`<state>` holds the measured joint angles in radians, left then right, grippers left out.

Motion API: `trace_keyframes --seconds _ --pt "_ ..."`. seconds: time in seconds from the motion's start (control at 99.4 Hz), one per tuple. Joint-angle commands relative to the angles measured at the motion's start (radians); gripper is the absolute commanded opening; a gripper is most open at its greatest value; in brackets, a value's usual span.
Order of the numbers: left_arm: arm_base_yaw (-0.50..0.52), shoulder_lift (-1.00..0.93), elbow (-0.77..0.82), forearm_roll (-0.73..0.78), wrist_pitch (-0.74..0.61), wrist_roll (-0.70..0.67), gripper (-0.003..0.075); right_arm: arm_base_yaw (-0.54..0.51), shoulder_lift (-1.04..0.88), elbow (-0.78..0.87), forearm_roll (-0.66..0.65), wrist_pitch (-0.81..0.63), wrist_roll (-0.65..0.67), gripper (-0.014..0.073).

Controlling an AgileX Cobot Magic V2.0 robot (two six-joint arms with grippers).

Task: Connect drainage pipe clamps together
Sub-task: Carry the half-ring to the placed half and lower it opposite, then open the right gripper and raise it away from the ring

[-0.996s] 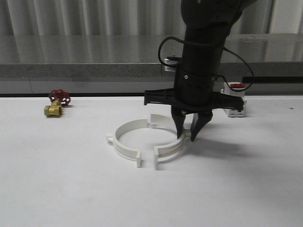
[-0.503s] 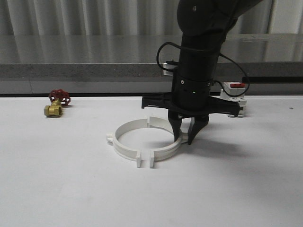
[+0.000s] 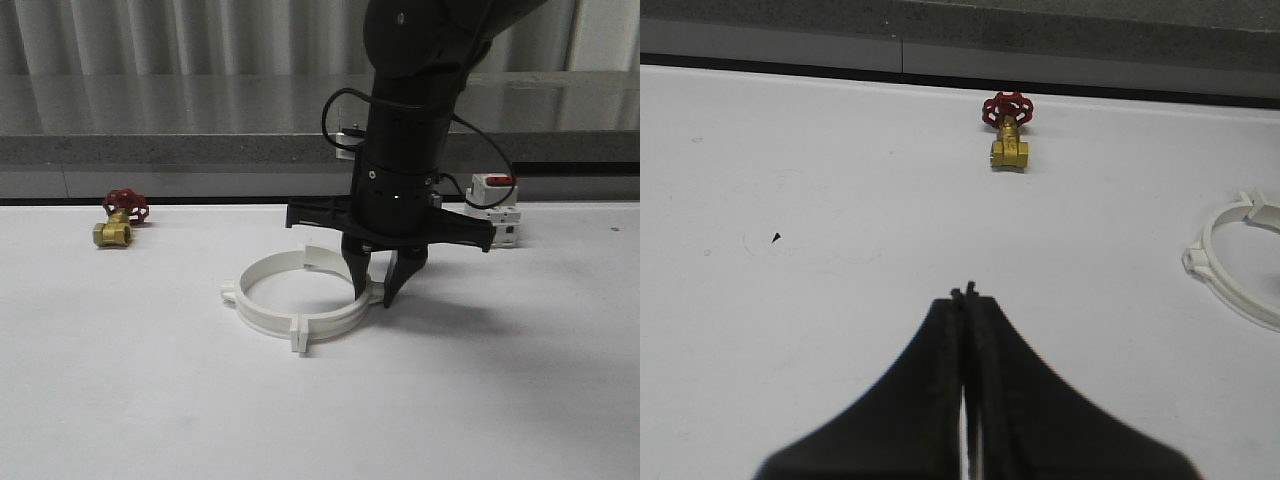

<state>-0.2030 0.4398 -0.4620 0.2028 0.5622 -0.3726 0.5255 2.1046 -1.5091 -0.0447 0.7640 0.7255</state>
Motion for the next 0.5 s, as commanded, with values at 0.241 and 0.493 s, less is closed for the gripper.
trace_keyframes --seconds 0.241,0.493 --pt "0.002 0.003 -0.028 0.008 -0.064 0.001 -0.002 0.001 -0.052 -0.028 0.002 -0.06 0.009 0.0283" --pt "0.002 0.003 -0.028 0.008 -0.064 0.001 -0.002 0.001 -0.052 -0.028 0.001 -0.071 0.009 0.0345"
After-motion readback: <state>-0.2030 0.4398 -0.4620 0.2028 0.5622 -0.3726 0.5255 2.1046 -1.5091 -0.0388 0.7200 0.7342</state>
